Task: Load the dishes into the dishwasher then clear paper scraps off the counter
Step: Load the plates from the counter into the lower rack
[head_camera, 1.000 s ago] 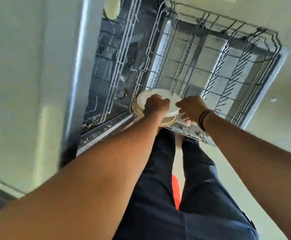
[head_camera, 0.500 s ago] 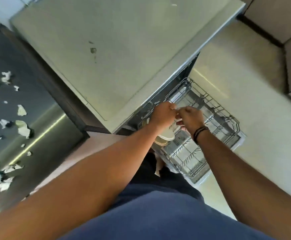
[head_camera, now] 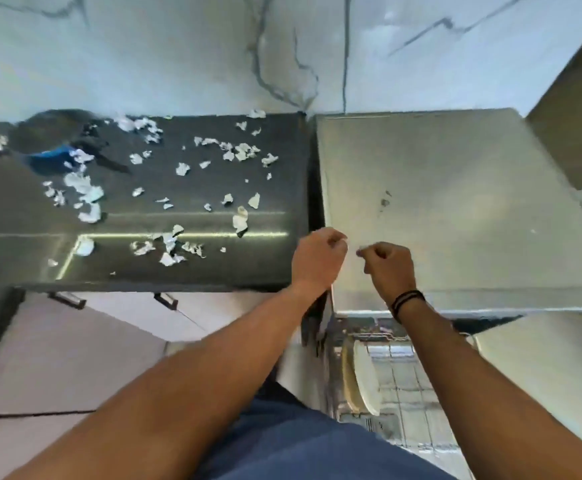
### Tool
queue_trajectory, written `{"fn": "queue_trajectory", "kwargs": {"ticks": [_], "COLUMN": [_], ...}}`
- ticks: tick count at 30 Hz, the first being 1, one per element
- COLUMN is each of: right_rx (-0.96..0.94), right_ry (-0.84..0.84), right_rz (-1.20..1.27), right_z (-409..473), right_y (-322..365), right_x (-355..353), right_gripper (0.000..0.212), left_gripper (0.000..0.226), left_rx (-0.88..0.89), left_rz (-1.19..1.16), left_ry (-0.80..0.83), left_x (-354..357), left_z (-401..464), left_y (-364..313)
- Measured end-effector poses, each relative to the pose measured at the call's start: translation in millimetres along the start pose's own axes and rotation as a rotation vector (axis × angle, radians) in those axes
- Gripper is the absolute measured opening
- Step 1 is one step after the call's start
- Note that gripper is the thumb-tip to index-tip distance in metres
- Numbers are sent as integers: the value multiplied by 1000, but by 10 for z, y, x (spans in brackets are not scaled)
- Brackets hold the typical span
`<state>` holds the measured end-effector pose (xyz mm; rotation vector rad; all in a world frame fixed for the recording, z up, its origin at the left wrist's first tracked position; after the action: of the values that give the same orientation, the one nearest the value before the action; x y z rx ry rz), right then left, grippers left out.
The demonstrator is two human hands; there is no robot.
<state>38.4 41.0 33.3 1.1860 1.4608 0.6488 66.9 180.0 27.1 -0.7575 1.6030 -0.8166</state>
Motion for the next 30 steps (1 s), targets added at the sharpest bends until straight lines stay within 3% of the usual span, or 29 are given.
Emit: {"fn": "queue_trajectory", "kwargs": {"ticks": [4,6,11,22,30], "right_rx": [-121,-163,-259,-380,-448], "right_ry": [158,194,268,467,756], "right_rz": [-33,-45,-116,-208,-290], "right_z": [301,475,792,1071,620], "right_y": [606,836,1425,2605,3104], "right_x": [573,854,1575,3613,5316], "right_gripper": [11,26,35,39,38], "left_gripper": [20,19,16,18,10], "left_rx": [-67,-105,-213,-420,-584], "left_rz": [22,12,-41,-143,-174], "left_ry": [-231,-302,-451,-723,-890], "left_x": [-893,-1310,-2249,-4149,-5083], "left_z": [253,318,317,348,-213], "left_y": [239,422,1085,2466,3373]}}
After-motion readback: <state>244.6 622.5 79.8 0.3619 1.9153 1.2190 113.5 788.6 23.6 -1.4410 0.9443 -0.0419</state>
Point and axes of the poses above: each hand's wrist, its own z-axis towards the middle knuckle, its own x-axis out of the palm, y = z × x, the point moved 2 cm from there along z, towards the middle knuckle, and after that the axes turned 8 degrees about y, right-handed, at the moved point
